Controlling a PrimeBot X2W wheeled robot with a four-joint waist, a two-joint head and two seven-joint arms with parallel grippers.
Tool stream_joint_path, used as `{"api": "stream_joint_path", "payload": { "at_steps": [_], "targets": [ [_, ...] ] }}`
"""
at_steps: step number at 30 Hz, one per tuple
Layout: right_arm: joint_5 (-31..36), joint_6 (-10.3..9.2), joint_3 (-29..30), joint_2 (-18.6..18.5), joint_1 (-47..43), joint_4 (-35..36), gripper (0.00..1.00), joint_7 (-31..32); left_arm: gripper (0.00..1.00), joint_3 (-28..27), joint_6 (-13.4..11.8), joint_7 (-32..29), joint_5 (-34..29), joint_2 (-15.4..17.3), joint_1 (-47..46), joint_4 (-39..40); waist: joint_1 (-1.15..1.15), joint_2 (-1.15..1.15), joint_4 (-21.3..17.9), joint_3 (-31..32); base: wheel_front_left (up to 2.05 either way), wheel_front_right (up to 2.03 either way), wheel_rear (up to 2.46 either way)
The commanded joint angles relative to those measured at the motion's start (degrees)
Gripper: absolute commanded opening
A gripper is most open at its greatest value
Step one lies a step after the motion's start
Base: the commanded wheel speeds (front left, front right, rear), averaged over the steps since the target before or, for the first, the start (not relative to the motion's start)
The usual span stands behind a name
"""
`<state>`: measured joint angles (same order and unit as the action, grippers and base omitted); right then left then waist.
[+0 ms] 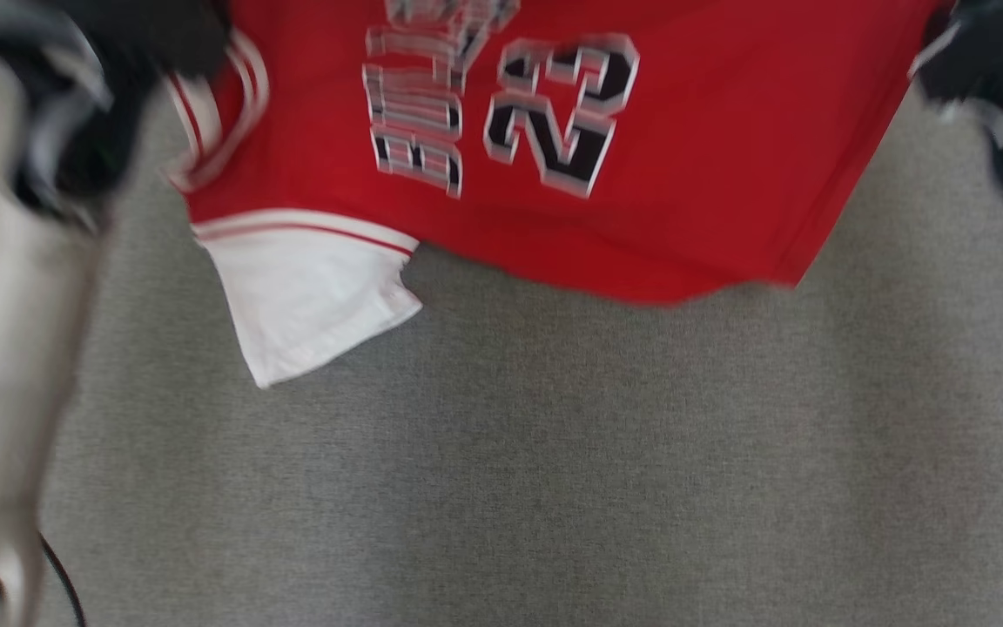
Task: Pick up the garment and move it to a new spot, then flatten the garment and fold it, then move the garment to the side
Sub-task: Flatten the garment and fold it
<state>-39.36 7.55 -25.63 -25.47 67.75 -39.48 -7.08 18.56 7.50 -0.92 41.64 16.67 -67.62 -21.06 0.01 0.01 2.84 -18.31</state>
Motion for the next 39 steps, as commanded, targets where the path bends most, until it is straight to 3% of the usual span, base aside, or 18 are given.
{"api": "stream_joint_path", "payload": {
  "at_steps": [1,8,15,25,39],
  "targets": [
    [-0.44,-0.12,0.35,-0.59,1.77,0.32,0.00,0.46,0.00,-0.31,-0.09,-0.35,-0.67,0.21,-3.00,-0.79,-0.01,-0.01,-2.96,-7.09,0.00,0.00,0.00],
    [-1.79,-0.12,4.12,-1.94,20.76,-1.91,0.00,5.50,0.00,0.61,-0.29,-2.09,-5.55,0.59,-31.78,-12.59,-0.01,-0.01,-6.15,-14.02,0.00,0.00,0.00],
    [0.45,-0.12,6.78,-2.01,35.08,-9.03,0.00,6.84,0.00,3.69,-0.17,-0.35,-8.57,-1.56,-49.09,-23.72,-0.01,-0.01,-6.55,-16.90,0.00,0.00,0.00],
    [4.12,-0.12,4.55,-0.33,43.67,-15.73,0.00,5.87,0.00,7.88,-0.11,3.74,-8.77,-2.80,-56.45,-34.29,-0.01,-0.01,-6.44,-19.77,0.00,0.00,0.00],
    [2.58,-0.12,0.37,1.24,45.03,-19.19,0.00,3.52,0.00,14.00,-0.09,6.81,-4.83,-1.98,-57.23,-38.39,-0.01,-0.01,-6.45,-20.96,0.00,0.00,0.00]
  ]
}}
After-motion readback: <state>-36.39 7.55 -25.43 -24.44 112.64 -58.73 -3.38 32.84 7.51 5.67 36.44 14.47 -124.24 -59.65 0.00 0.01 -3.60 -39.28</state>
